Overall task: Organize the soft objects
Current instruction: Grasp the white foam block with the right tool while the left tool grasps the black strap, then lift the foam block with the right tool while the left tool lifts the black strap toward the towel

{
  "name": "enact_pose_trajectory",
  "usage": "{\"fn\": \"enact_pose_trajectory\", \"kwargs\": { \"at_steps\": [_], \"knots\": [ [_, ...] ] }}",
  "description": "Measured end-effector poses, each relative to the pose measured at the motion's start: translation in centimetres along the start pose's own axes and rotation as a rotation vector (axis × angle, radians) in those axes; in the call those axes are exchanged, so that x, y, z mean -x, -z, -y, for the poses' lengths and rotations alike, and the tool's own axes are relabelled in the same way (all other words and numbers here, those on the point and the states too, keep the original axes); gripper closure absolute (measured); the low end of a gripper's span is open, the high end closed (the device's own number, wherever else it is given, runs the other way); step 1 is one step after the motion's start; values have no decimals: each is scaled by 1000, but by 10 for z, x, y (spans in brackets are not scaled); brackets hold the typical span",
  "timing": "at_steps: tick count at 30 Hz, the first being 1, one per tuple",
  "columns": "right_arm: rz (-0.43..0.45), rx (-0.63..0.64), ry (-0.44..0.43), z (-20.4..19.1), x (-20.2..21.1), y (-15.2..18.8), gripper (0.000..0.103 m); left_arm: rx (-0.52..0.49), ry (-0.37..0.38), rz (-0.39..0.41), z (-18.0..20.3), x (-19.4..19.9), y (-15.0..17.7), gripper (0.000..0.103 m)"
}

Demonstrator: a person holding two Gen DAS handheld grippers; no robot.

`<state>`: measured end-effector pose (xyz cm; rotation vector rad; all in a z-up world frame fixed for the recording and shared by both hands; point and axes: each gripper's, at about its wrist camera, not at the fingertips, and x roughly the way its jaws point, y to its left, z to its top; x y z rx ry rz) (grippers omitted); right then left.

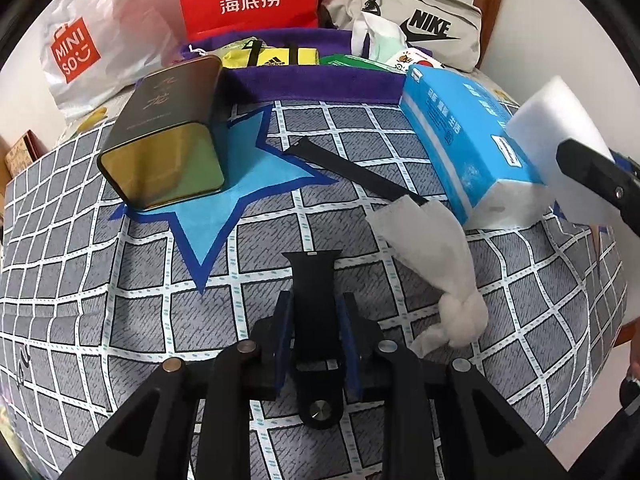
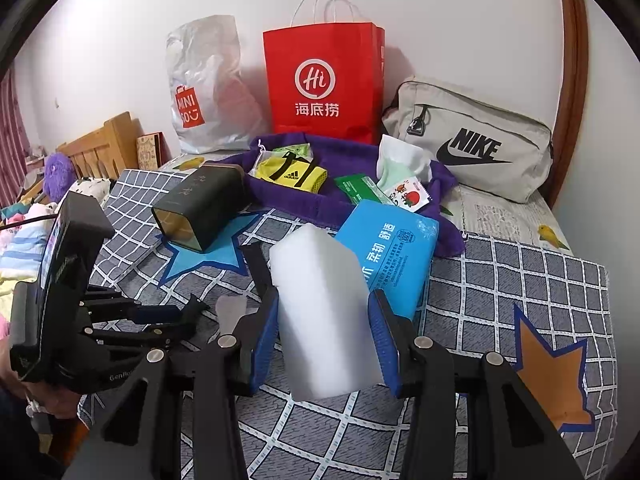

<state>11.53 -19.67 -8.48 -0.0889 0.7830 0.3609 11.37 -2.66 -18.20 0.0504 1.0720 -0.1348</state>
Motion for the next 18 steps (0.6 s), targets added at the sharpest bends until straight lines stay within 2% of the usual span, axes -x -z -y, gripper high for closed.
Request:
{"fn": "enact_pose_trajectory", "kwargs": {
  "at_steps": [7, 11, 18],
  "knots": [
    [-12, 5, 0, -3, -2, -2, 59, -10, 11, 22, -2, 0, 0, 83],
    [-4, 16, 7, -6, 4, -7, 59, 24, 40, 2, -8, 1, -3, 83],
    [7, -10, 1, -3, 9, -19, 59, 46, 57, 30, -19, 22, -14, 83]
  ]
}}
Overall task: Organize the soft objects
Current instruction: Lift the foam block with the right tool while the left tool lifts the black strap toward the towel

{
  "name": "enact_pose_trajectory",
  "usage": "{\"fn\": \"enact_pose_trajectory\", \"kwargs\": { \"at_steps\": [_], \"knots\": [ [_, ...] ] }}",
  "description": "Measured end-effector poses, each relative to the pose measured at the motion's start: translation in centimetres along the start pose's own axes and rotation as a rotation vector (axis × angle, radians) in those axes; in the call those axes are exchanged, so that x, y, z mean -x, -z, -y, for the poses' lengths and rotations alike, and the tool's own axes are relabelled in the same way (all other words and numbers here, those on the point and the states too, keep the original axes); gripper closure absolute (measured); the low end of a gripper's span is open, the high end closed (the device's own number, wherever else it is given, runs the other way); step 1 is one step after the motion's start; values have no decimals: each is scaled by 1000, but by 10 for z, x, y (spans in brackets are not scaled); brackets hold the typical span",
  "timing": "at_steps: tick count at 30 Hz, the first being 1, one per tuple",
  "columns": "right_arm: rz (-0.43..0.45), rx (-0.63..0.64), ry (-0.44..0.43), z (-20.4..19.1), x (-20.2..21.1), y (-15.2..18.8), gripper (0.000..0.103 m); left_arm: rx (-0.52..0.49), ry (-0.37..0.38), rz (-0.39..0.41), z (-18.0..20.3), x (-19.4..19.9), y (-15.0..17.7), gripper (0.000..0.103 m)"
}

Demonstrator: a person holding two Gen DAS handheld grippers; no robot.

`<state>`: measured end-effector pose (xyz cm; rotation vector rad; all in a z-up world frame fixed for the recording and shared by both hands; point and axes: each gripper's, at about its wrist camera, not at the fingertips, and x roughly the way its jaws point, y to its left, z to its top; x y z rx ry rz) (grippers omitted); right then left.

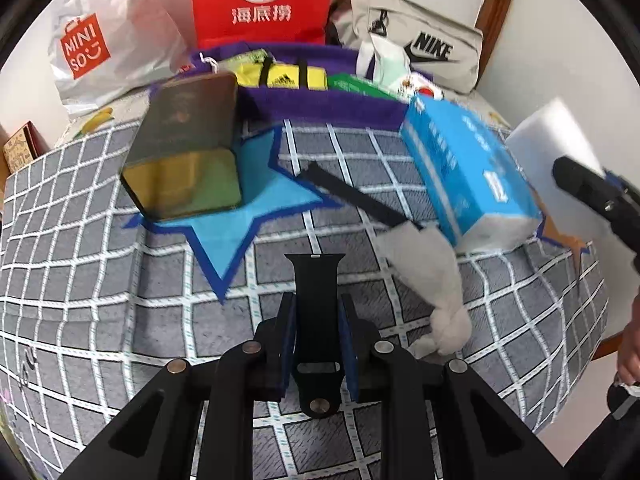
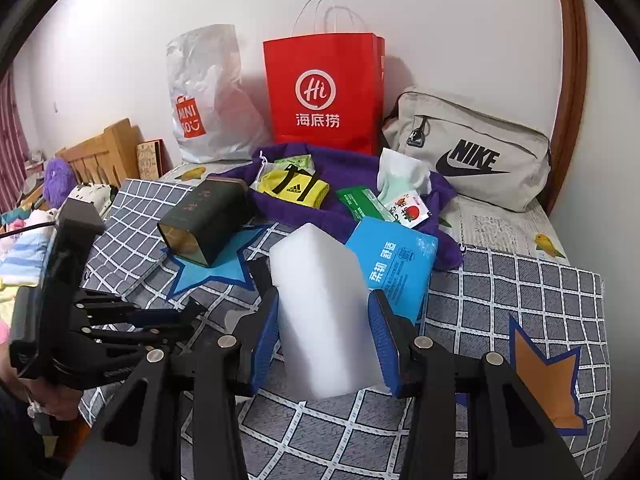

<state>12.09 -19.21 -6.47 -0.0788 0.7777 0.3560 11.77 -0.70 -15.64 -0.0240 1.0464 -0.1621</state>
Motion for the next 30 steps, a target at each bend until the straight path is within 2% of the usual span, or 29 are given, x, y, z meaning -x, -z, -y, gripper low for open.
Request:
{"fn": "enact_pose_trajectory", "kwargs": {
  "at_steps": [12, 30],
  "knots": [
    [-6, 15, -19, -5, -4, -22, 59, 26, 24, 70, -9, 31, -29, 83],
    [-17, 9, -26, 11, -29, -61, 59, 40, 34, 112, -20, 37, -89, 83]
  ]
}}
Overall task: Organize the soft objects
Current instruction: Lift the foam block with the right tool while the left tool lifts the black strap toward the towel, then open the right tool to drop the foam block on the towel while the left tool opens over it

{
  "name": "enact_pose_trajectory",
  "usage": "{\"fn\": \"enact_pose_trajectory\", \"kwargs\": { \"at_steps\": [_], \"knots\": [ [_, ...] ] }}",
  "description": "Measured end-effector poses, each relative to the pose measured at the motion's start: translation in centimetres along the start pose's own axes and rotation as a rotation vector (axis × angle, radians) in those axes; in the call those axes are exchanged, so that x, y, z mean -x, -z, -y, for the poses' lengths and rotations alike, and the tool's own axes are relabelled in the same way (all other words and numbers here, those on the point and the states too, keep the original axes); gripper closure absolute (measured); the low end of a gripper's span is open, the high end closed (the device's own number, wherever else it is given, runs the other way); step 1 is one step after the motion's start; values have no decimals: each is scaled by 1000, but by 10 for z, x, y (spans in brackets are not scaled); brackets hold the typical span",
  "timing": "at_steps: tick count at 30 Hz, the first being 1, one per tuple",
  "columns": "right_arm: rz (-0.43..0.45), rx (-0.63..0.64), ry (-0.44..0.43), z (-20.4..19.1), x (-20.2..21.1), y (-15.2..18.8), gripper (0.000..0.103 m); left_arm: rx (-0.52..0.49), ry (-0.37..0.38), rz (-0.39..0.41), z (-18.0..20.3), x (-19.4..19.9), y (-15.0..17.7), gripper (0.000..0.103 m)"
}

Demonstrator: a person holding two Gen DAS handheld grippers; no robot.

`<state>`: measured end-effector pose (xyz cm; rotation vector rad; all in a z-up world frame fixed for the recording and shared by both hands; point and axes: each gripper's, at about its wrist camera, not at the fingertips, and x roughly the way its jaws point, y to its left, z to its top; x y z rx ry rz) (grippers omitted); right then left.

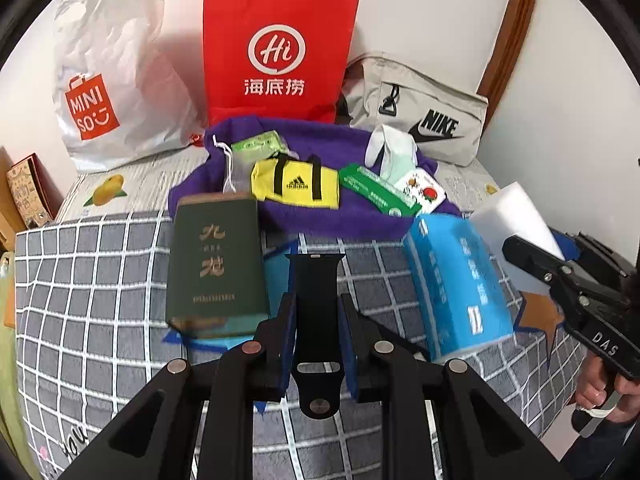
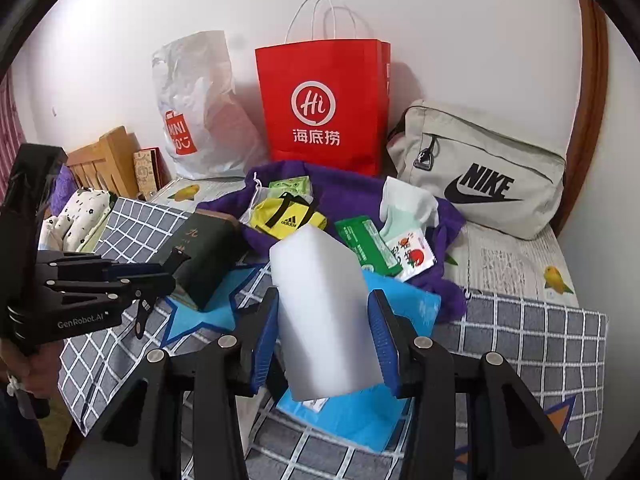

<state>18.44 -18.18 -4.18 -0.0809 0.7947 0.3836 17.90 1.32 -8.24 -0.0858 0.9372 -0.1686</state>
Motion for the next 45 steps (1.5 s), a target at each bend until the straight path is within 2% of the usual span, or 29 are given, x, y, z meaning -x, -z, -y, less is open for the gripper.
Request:
{"fn": "enact_pose_trajectory", "kwargs": {
  "at_steps": [14, 25, 33, 45],
  "knots": [
    [-8, 3, -28, 8, -45, -35, 59, -6, -31, 24, -12, -13, -52, 83],
    [-34, -16, -28, 28, -84, -58, 59, 0, -43, 22, -27, -43, -91, 83],
    [-44, -20, -14, 47, -106, -73, 59, 50, -45, 16, -46, -72, -116, 83],
    [-123, -19, -67, 52, -150, -85, 59, 61, -51, 8, -58, -102, -149, 83]
  ]
}}
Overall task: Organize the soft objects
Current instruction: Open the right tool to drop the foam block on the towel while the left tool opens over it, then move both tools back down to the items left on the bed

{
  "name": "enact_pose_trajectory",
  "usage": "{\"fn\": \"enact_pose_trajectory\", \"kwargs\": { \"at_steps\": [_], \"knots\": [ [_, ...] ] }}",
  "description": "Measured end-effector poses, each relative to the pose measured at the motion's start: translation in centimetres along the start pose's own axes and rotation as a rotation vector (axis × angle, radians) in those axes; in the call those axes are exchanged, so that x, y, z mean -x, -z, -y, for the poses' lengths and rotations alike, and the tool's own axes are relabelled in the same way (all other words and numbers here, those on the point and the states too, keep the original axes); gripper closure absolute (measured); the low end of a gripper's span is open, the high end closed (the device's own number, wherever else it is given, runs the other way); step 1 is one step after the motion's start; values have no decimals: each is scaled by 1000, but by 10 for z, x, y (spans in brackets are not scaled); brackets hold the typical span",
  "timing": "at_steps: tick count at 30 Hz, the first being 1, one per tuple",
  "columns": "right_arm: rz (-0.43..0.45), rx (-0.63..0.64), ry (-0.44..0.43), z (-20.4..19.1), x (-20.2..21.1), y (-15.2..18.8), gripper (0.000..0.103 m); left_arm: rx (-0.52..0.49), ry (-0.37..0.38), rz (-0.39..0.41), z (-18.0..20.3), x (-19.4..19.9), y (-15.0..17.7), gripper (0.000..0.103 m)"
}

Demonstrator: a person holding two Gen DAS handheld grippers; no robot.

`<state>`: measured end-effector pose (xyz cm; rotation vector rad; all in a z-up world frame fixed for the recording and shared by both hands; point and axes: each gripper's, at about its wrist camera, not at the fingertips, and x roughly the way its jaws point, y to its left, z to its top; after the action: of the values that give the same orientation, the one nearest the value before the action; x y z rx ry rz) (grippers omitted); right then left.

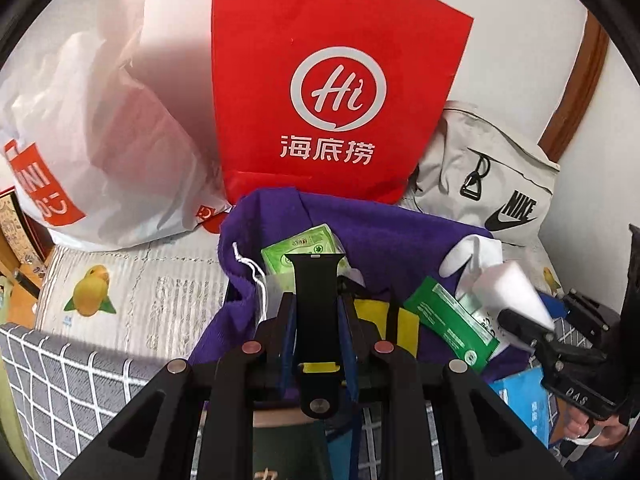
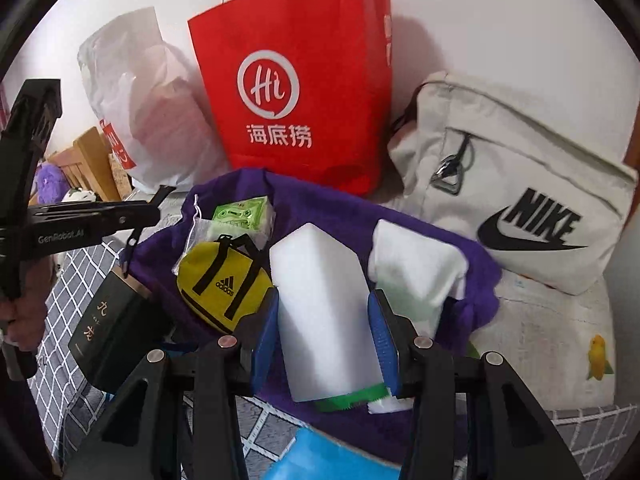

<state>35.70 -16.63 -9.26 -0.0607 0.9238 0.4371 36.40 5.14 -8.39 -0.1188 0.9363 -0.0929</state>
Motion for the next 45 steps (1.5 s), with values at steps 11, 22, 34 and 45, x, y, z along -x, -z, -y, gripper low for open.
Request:
{"fn": "enact_pose_trajectory", "kwargs": {
  "at_steps": [11, 22, 34, 45],
  "knots": [
    [-124, 1, -6, 8, -44, 1, 59, 13, -7, -47, -6, -32, -11, 83],
    [-139, 18, 4, 16, -46, 0, 41, 9, -5, -99, -2, -59, -19, 83],
    [-69, 6, 18, 22, -21, -7, 41, 16, -17, -152, 4, -83, -23, 83],
    [-38, 10, 16, 14, -1, -8, 41, 11, -73, -112, 2, -43, -20, 61]
  ]
}}
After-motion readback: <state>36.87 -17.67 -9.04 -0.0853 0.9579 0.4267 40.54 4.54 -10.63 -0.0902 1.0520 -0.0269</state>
